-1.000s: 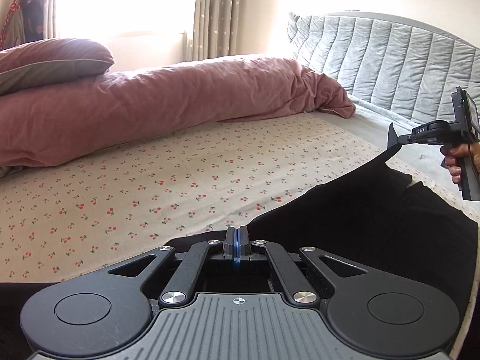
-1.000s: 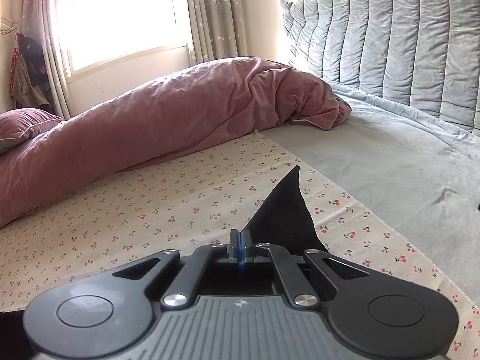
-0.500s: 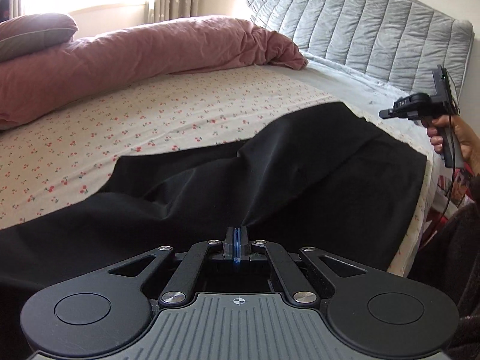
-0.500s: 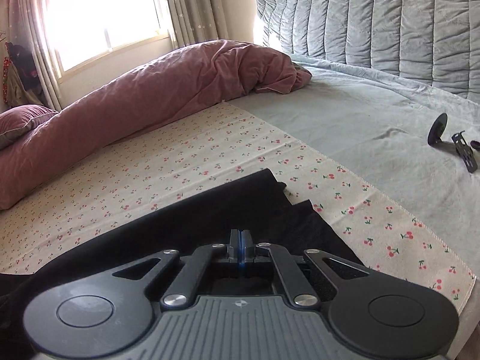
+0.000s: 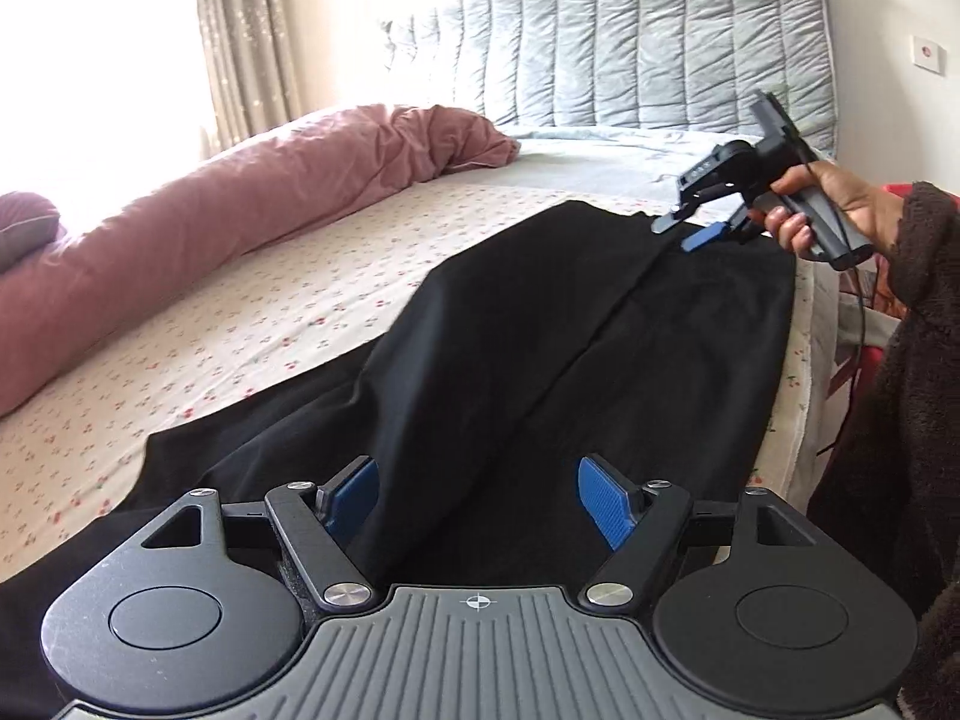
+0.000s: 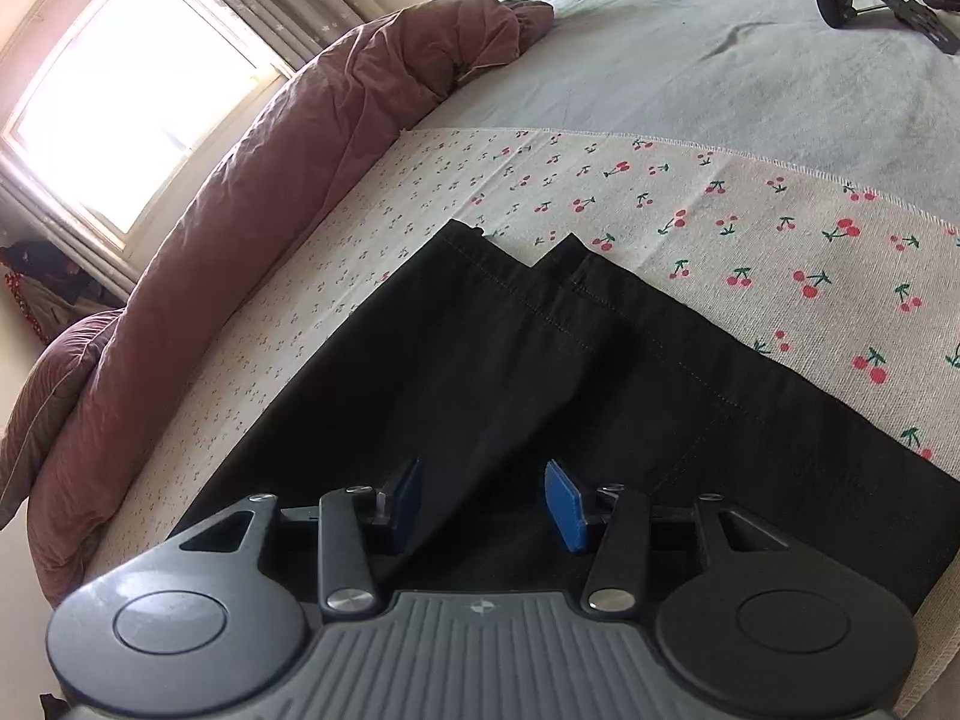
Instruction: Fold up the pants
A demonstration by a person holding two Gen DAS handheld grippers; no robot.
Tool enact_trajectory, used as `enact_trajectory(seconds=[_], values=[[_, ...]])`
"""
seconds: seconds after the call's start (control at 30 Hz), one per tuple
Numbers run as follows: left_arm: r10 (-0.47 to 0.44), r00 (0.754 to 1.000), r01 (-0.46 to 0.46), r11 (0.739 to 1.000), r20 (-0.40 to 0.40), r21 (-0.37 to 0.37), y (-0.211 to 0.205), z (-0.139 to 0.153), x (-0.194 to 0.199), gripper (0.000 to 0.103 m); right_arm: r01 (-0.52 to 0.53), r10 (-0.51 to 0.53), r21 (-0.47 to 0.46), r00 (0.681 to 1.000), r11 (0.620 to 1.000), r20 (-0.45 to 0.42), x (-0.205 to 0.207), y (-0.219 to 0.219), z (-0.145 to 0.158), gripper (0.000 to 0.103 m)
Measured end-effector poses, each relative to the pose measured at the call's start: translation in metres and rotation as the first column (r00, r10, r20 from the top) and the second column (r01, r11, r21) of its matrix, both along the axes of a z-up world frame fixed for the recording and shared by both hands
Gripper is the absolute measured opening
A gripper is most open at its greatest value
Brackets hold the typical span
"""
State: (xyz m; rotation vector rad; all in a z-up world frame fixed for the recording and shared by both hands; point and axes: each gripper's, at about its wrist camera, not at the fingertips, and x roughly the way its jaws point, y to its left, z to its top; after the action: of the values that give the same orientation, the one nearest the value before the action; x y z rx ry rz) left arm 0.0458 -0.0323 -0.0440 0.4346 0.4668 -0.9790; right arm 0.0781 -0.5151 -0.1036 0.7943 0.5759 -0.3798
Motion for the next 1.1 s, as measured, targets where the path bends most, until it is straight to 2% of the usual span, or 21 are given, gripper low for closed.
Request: enact_trajectory(seconds=[0.13,0.17,0.2,0.37,0.47,0.5,0.57,0.6,0.63,0.67,0.73,0.83,0.93,1.1], values=[[-0.059,0.998,0.059,0.998,-0.016,-0.009,-0.024,-0.016,0.001,0.071,0.006,-0.006,-0.025,1.0,1.0,0.011,0.008,0.003,0.0,0.049],[-0.061,0.998,0.061,0.998,-0.022,-0.006,-0.028,-0.02,0.002,0.064,0.008,-0.008,-0.03,1.0,1.0,0.014,0.01,0.004,0.0,0.048],[-0.063,0.998,0.063,0.998,-0.025,-0.003,-0.032,-0.024,0.002,0.062,0.01,-0.009,-0.036,1.0,0.999,0.015,0.012,0.004,0.0,0.048],[-0.02,0.999,0.021,0.999,-0.033,0.045,-0.042,-0.035,0.014,0.047,0.016,-0.014,-0.062,0.999,0.998,0.03,0.019,0.002,-0.002,0.048],[0.004,0.998,-0.002,0.999,-0.063,0.038,-0.041,-0.038,0.022,0.047,0.033,-0.03,-0.054,0.998,0.998,0.055,0.022,-0.003,-0.005,0.047],[0.018,0.998,-0.015,0.999,-0.067,0.035,-0.042,-0.039,0.024,0.046,0.046,-0.043,-0.048,0.997,0.998,0.066,0.022,-0.005,-0.006,0.045],[0.057,0.996,-0.054,0.997,-0.069,0.046,-0.043,-0.042,0.028,0.032,0.076,-0.072,-0.052,0.995,0.996,0.073,0.024,-0.008,-0.008,0.031],[0.074,0.994,-0.072,0.997,-0.077,0.036,-0.043,-0.042,0.03,0.031,0.095,-0.091,-0.063,0.994,0.993,0.068,0.027,-0.01,-0.01,0.016],[0.087,0.993,-0.085,0.996,-0.082,0.029,-0.042,-0.042,0.03,0.022,0.108,-0.103,-0.07,0.993,0.992,0.063,0.028,-0.012,-0.011,0.003],[0.101,0.992,-0.099,0.995,-0.079,0.024,-0.042,-0.041,0.03,0.012,0.12,-0.116,-0.072,0.992,0.99,0.057,0.028,-0.013,-0.011,0.002],[0.115,0.99,-0.115,0.993,-0.082,0.004,-0.041,-0.037,0.029,0.002,0.15,-0.148,-0.035,0.987,0.988,0.071,0.022,-0.016,-0.009,0.001],[0.115,0.991,-0.118,0.992,-0.069,-0.034,-0.035,-0.026,0.021,0.0,0.163,-0.156,-0.088,0.985,0.983,0.08,0.007,-0.005,0.009,0.001],[0.069,0.994,-0.074,0.995,-0.084,-0.062,-0.024,-0.014,0.012,0.0,0.135,-0.133,-0.208,0.991,0.969,0.024,-0.011,0.009,0.03,0.001],[0.002,0.992,-0.008,0.999,-0.123,-0.047,-0.014,-0.011,-0.003,0.0,0.093,-0.11,-0.233,0.992,0.968,-0.059,-0.042,0.015,0.042,0.001]])
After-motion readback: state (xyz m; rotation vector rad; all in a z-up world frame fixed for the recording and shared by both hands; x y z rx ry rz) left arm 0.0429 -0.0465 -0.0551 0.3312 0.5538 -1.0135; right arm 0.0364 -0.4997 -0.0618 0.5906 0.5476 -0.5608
